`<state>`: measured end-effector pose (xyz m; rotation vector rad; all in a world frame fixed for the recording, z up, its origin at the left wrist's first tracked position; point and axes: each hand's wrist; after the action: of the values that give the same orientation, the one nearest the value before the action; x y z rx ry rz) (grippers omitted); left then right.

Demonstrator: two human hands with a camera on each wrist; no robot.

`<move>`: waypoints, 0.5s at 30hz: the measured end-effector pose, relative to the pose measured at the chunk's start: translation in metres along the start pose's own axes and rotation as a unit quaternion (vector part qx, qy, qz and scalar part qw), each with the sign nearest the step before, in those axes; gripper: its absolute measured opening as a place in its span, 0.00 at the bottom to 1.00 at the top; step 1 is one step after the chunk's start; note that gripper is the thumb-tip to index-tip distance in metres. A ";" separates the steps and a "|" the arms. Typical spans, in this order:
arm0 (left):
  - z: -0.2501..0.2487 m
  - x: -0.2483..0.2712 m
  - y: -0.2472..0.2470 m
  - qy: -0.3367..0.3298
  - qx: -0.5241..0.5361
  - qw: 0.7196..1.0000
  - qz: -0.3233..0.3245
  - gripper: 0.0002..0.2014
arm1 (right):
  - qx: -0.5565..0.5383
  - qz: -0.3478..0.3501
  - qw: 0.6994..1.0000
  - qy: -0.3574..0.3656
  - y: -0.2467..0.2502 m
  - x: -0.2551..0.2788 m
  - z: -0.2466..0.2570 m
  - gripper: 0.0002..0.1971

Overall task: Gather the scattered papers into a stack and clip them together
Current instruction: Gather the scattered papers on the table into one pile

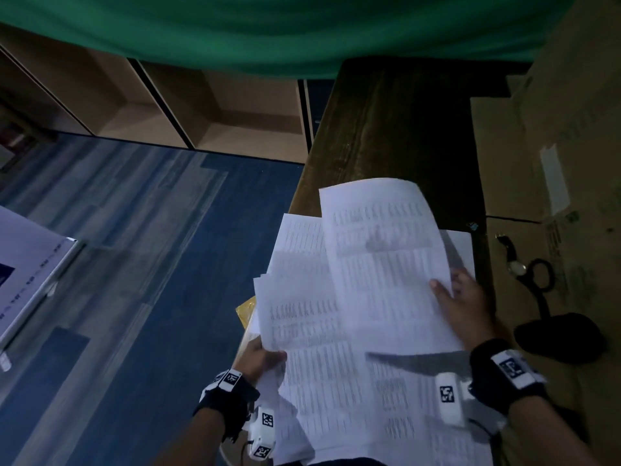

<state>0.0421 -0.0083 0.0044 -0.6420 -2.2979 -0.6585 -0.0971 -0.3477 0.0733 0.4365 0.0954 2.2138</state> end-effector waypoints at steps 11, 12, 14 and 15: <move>0.004 -0.009 0.001 0.024 0.017 0.999 0.032 0.18 | 0.295 0.254 0.914 -0.111 -0.084 0.081 -0.116 0.20; 0.008 -0.012 0.002 0.016 -0.008 1.000 0.023 0.17 | 0.302 0.285 0.903 -0.108 -0.087 0.085 -0.117 0.21; 0.011 -0.014 0.004 0.006 -0.043 0.999 0.000 0.17 | 0.312 0.324 0.887 -0.107 -0.082 0.082 -0.108 0.15; 0.012 -0.015 0.008 0.009 -0.051 0.999 -0.008 0.16 | 0.313 0.312 0.891 -0.102 -0.077 0.076 -0.100 0.10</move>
<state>0.0510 0.0006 -0.0114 -0.6614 -2.2665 -0.7899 -0.1178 -0.2330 -0.0163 1.1892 0.6477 2.7155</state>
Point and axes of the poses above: each hand's wrist, its own x-axis away from the middle knuckle, its own y-axis out of the back of the hand, z = x × y, and after that the axes turned 9 degrees about -x, right-handed
